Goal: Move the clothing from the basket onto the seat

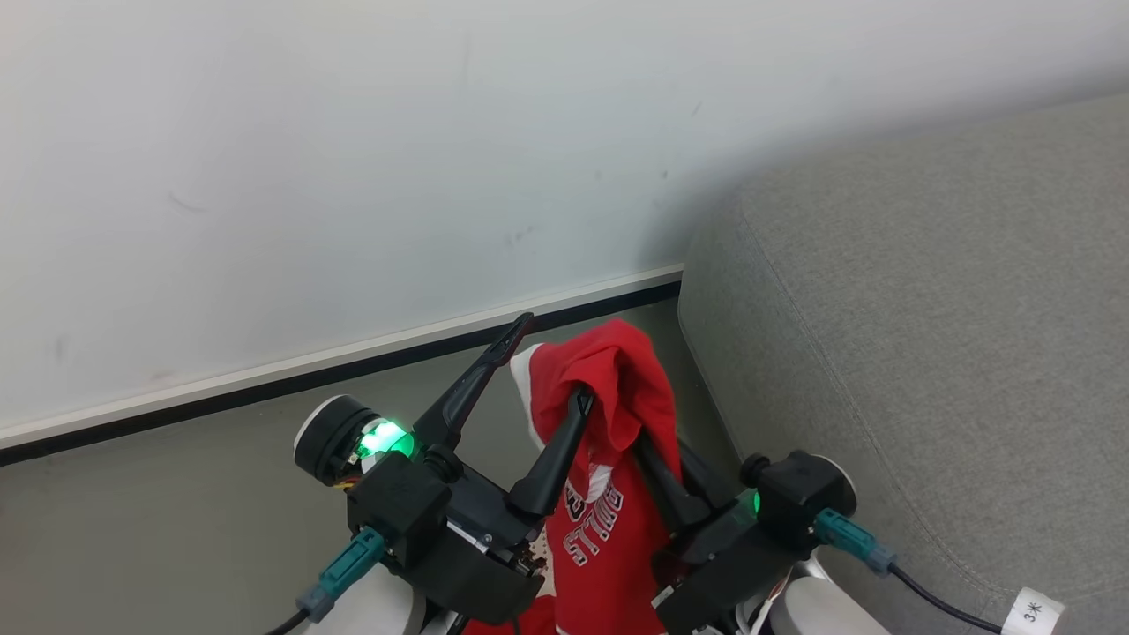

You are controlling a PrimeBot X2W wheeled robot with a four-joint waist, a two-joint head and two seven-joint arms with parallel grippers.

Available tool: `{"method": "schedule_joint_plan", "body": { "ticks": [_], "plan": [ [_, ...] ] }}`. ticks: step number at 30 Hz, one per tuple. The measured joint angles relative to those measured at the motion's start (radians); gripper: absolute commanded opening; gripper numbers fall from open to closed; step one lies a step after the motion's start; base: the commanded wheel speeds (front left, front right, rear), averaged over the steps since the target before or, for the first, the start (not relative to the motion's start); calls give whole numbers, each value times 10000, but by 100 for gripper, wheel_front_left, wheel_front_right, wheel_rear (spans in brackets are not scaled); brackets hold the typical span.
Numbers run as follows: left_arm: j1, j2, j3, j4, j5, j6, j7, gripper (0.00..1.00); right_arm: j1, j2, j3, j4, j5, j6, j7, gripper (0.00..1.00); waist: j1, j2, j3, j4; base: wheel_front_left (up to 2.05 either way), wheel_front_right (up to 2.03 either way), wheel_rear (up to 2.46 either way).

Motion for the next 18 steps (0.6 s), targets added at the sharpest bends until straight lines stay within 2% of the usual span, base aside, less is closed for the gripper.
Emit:
{"method": "schedule_joint_plan", "body": {
  "ticks": [18],
  "plan": [
    [-293, 282, -297, -174, 36, -82, 587, 100, -142, 270, -2065, -600, -416, 0, 0, 0, 0, 0, 597, -981, 0, 0, 0]
  ]
}}
